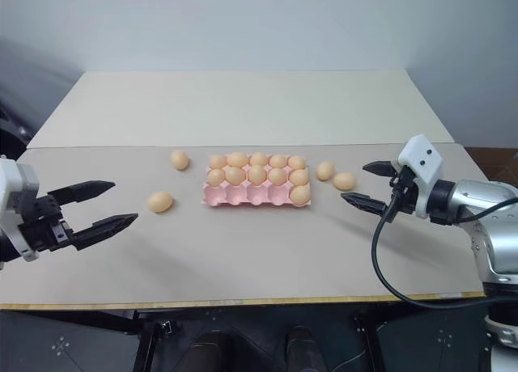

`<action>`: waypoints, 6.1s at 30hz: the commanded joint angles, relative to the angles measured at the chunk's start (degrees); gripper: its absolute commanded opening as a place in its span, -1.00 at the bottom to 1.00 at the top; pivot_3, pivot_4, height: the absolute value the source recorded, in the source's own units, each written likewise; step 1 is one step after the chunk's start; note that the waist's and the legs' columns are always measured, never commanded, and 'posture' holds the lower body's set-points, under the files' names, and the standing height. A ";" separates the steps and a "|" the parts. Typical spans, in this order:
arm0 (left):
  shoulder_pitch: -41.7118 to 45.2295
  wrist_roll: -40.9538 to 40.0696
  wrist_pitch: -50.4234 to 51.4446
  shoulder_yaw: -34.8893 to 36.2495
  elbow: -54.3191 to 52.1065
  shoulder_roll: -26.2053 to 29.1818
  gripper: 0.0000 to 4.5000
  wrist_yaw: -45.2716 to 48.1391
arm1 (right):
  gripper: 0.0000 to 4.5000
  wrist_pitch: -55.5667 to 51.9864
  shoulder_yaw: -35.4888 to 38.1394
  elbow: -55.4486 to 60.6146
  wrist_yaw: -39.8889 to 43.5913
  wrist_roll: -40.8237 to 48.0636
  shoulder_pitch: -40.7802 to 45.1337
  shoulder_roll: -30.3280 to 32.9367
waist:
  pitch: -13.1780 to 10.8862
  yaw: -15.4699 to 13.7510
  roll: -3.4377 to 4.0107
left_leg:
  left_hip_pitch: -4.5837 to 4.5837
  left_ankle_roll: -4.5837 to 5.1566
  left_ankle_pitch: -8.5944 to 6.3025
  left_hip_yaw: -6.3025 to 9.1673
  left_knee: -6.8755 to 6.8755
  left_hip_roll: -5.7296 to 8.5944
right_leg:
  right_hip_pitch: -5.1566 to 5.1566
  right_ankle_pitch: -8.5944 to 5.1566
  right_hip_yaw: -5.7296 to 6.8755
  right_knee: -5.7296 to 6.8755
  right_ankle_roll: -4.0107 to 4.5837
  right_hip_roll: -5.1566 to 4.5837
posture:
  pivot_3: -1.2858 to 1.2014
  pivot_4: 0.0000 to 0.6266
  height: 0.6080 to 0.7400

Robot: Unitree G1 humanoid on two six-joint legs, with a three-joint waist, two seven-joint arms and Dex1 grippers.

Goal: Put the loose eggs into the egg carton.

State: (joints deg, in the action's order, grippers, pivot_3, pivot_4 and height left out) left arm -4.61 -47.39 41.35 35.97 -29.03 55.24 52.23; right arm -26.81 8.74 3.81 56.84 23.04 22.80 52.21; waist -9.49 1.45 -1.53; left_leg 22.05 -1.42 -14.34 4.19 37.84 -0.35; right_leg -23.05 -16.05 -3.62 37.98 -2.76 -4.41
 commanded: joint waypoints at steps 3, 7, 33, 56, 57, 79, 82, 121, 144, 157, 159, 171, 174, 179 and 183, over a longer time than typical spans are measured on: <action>5.01 -1.69 -1.04 -1.66 1.99 1.40 0.99 2.57 | 1.00 8.96 -6.25 -12.82 -0.33 -7.93 9.38 -2.75 | -0.01 0.72 0.00 | 0.03 0.00 0.00 0.00 -0.01 0.00 | -0.03 0.00 0.00 0.00 0.00 0.00 | 0.03 -0.52 1.00; 7.20 -1.62 -0.59 -2.80 2.67 1.18 0.99 2.34 | 1.00 15.91 -11.38 -26.42 0.39 -13.94 16.57 -6.19 | -0.01 1.10 0.01 | 0.06 -0.01 0.00 0.00 -0.03 -0.01 | -0.07 0.00 0.00 -0.01 0.01 0.00 | 0.03 -0.52 1.00; 7.10 -3.13 1.04 -0.24 1.66 1.56 1.00 0.18 | -0.11 22.06 -12.00 -33.93 -1.99 -18.88 26.04 -15.11 | -0.08 2.26 0.13 | 0.16 -0.02 0.01 0.03 -0.05 -0.02 | -0.21 0.02 -0.04 0.07 0.03 -0.01 | 0.03 -0.52 1.00; 10.65 -1.33 -0.08 -5.17 4.80 1.35 1.00 1.47 | 0.99 -1.41 -23.23 -4.65 -10.66 -22.62 19.16 -28.35 | -0.09 2.08 0.15 | 0.24 -0.04 0.02 0.08 -0.04 0.01 | -0.39 0.02 -0.04 0.13 0.03 -0.01 | 0.03 -0.52 1.00; 10.74 -1.22 -0.13 -5.28 4.93 1.36 1.00 1.51 | 0.99 -1.86 -22.65 -3.90 -11.22 -22.51 19.11 -28.31 | -0.09 2.16 0.15 | 0.24 -0.04 0.02 0.08 -0.04 0.01 | -0.38 0.02 -0.04 0.13 0.03 -0.01 | 0.03 -0.52 1.00; 8.86 4.42 -6.76 -4.91 13.88 0.81 1.00 7.07 | 0.99 -3.71 10.37 11.55 0.72 -2.53 -8.29 -2.60 | -0.10 1.55 0.16 | -0.01 -0.01 0.00 -0.06 -0.05 -0.04 | -0.09 0.02 -0.11 0.07 0.03 0.04 | 0.03 -0.52 1.00; 8.97 4.13 -6.46 -4.80 13.42 0.78 1.00 6.74 | 0.99 -2.00 6.28 8.50 -0.73 -3.64 -4.48 -3.85 | -0.10 1.56 0.16 | 0.01 -0.01 0.00 -0.07 -0.05 -0.04 | -0.10 0.02 -0.11 0.06 0.03 0.03 | 0.03 -0.52 1.00; 5.38 2.37 -4.69 -0.74 8.85 0.44 1.00 4.36 | -0.53 37.38 -13.15 -69.22 -10.35 -27.78 40.00 -24.08 | -0.12 2.70 0.19 | 0.13 -0.03 0.01 -0.05 -0.06 -0.03 | -0.26 0.03 -0.12 0.08 0.04 0.00 | 0.03 -0.52 1.00; 4.76 1.32 -4.02 -1.22 6.82 -0.76 1.00 2.88 | 0.99 33.23 -11.40 -58.84 -5.21 -26.61 37.10 -20.55 | -0.13 2.66 0.20 | 0.12 -0.04 0.01 -0.05 -0.06 -0.03 | -0.27 0.03 -0.12 0.10 0.04 0.00 | 0.03 -0.52 1.00; 5.04 0.78 -3.37 -1.04 6.35 -0.53 1.00 2.74 | 0.99 30.16 -10.22 -61.12 -11.99 -26.23 38.71 -21.34 | -0.13 2.66 0.20 | 0.13 -0.03 0.01 -0.05 -0.06 -0.03 | -0.27 0.03 -0.12 0.09 0.04 0.00 | 0.03 -0.52 1.00; 4.83 0.69 -3.26 -0.91 6.15 -0.60 1.00 2.70 | 0.99 30.13 -10.30 -60.88 -11.86 -26.27 38.57 -21.34 | -0.13 2.67 0.20 | 0.14 -0.04 0.01 -0.05 -0.06 -0.03 | -0.27 0.03 -0.12 0.08 0.04 0.00 | 0.03 -0.52 1.00; 4.46 0.34 -3.16 -0.67 6.10 -0.48 1.00 2.66 | 0.99 30.14 -10.46 -69.80 -19.20 -27.47 44.21 -24.48 | -0.13 2.89 0.20 | 0.11 -0.04 0.01 -0.06 -0.07 -0.04 | -0.27 0.03 -0.15 0.10 0.05 0.02 | 0.03 -0.52 1.00; 4.31 0.18 -3.16 -0.43 6.10 -0.34 1.00 2.61 | 0.99 29.91 -10.19 -72.64 -23.00 -27.58 46.39 -25.42 | -0.13 2.85 0.20 | 0.14 -0.04 0.01 -0.06 -0.07 -0.02 | -0.28 0.03 -0.14 0.08 0.05 0.00 | 0.03 -0.52 1.00; 3.91 0.00 -3.21 -0.03 6.04 -0.16 1.00 2.70 | 0.99 30.19 -10.43 -75.40 -27.16 -28.36 48.02 -26.26 | -0.13 2.72 0.20 | 0.15 -0.04 0.01 -0.05 -0.07 -0.02 | -0.28 0.03 -0.14 0.08 0.05 0.00 | 0.03 -0.52 1.00; 3.89 -0.10 -3.31 -0.20 5.97 -0.18 1.00 2.72 | 0.99 29.22 -10.05 -77.37 -31.94 -29.07 48.74 -26.98 | -0.13 2.77 0.20 | 0.14 -0.04 0.01 -0.06 -0.07 -0.02 | -0.28 0.03 -0.14 0.09 0.05 0.00 | 0.03 -0.52 1.00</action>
State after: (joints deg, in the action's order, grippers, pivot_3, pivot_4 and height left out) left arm -0.80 -46.68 37.92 33.89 -21.76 54.39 54.87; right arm 3.07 -2.31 -73.48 26.98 -5.83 69.42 25.05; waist -9.62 4.22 -1.33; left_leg 22.18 -1.46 -14.34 4.14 37.77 -0.37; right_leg -23.33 -16.02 -3.76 38.08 -2.71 -4.40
